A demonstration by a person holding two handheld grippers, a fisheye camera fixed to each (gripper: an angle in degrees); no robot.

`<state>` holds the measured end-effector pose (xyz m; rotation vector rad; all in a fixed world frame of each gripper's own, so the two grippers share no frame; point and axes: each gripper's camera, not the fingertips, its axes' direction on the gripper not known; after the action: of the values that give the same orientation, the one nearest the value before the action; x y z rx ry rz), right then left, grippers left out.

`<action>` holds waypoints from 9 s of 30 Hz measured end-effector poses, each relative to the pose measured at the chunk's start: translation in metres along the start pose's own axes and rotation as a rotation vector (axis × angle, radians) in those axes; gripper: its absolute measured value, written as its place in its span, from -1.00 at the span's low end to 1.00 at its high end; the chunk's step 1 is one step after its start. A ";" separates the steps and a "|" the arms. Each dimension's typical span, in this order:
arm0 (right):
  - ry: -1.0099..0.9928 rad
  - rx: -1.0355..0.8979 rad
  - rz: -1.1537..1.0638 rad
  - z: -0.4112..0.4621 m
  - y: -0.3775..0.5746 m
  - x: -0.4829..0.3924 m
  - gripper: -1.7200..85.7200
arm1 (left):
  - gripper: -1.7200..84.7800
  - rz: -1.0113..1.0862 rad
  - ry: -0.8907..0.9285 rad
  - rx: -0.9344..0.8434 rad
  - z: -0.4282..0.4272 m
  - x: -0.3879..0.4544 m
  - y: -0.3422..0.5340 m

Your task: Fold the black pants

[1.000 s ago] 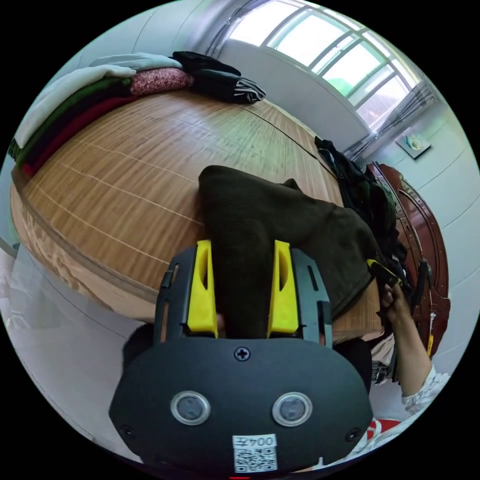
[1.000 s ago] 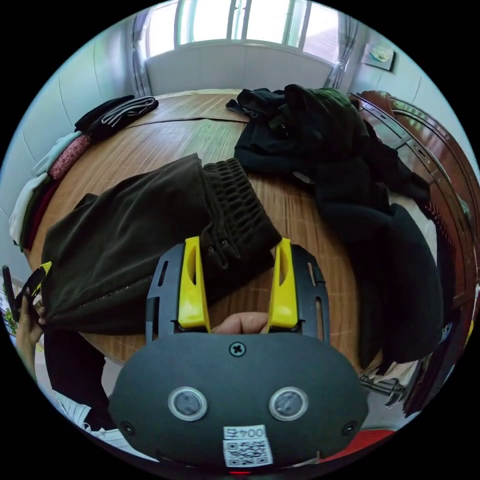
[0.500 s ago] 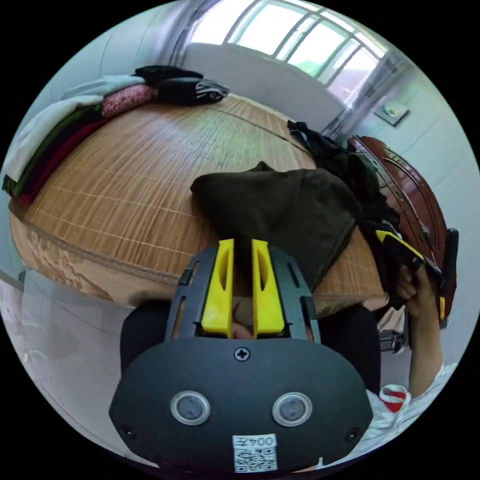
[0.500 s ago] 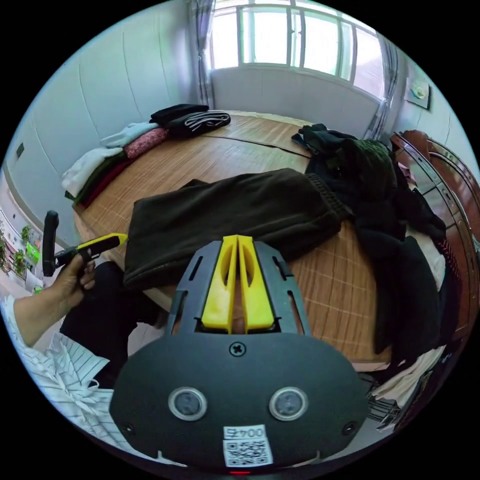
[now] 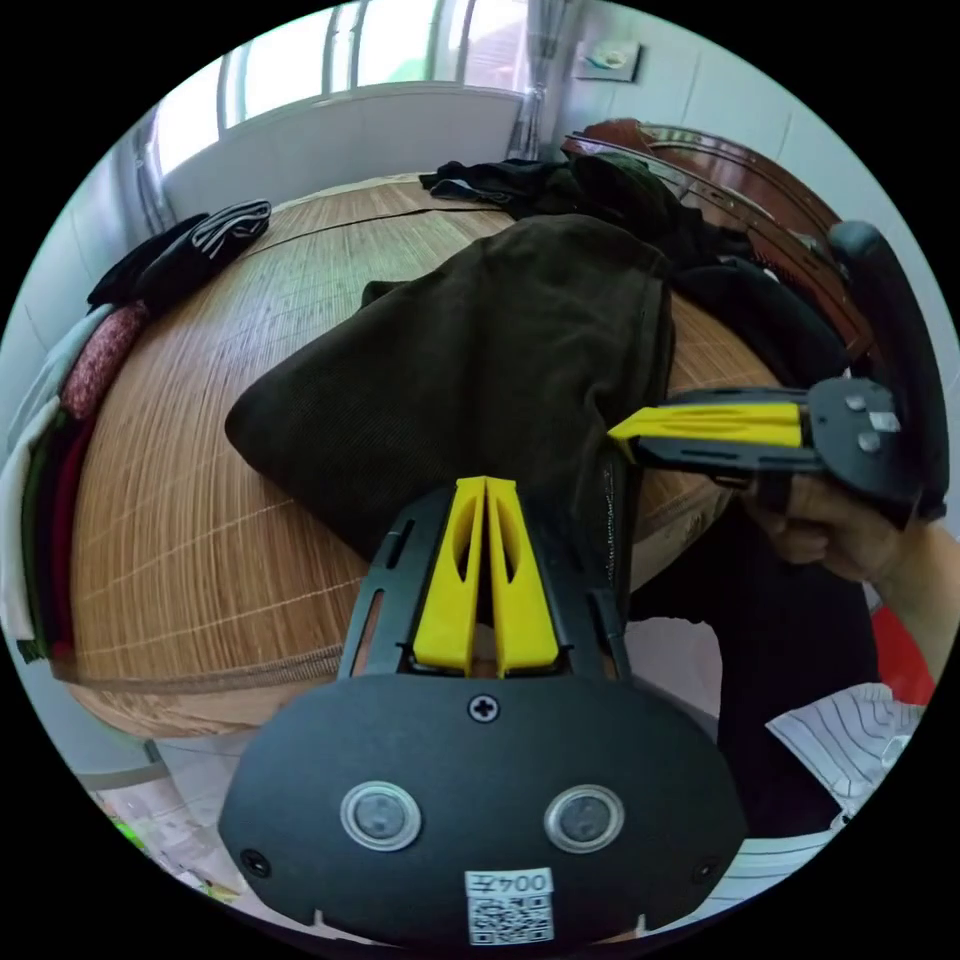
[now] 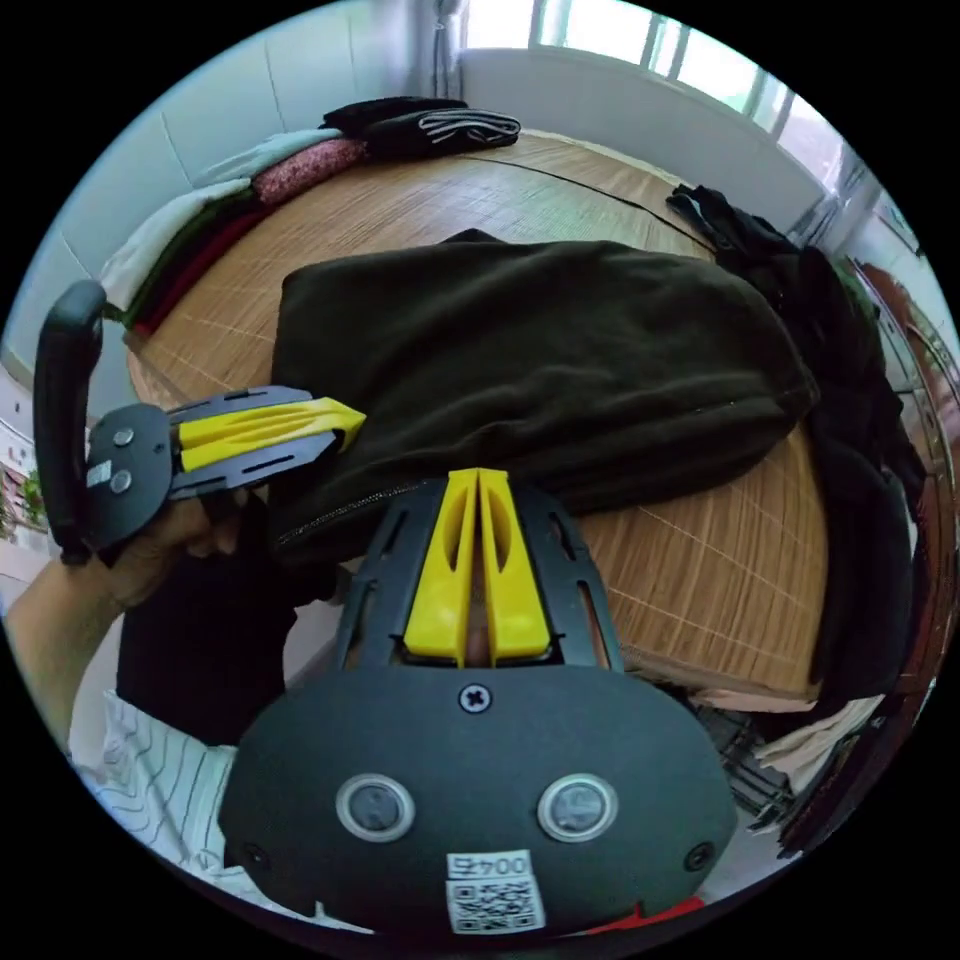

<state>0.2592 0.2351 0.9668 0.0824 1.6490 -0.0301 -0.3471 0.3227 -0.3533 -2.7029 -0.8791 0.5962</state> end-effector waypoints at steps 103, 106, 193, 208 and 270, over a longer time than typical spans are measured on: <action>-1.107 0.025 0.535 0.160 0.154 0.040 -0.84 | -0.76 0.763 0.143 0.054 -0.225 -0.083 -0.195; -1.120 0.035 0.550 0.158 0.156 0.041 -0.84 | -0.72 0.732 0.319 -0.056 -0.215 -0.117 -0.244; -0.353 0.221 0.023 -0.091 0.162 -0.129 -0.83 | -0.96 -0.331 0.254 0.014 -0.130 -0.093 -0.074; -0.199 0.374 0.036 -0.098 0.189 -0.020 -0.88 | -0.89 -0.380 0.341 0.031 -0.111 -0.126 -0.032; -0.325 0.376 0.463 -0.053 0.166 0.328 -0.62 | -0.86 -0.468 0.684 -0.114 -0.256 -0.409 0.066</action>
<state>0.1929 0.4162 0.6491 0.7071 1.2519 0.0003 -0.4998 -0.0007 -0.0234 -2.3727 -1.2744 -0.4581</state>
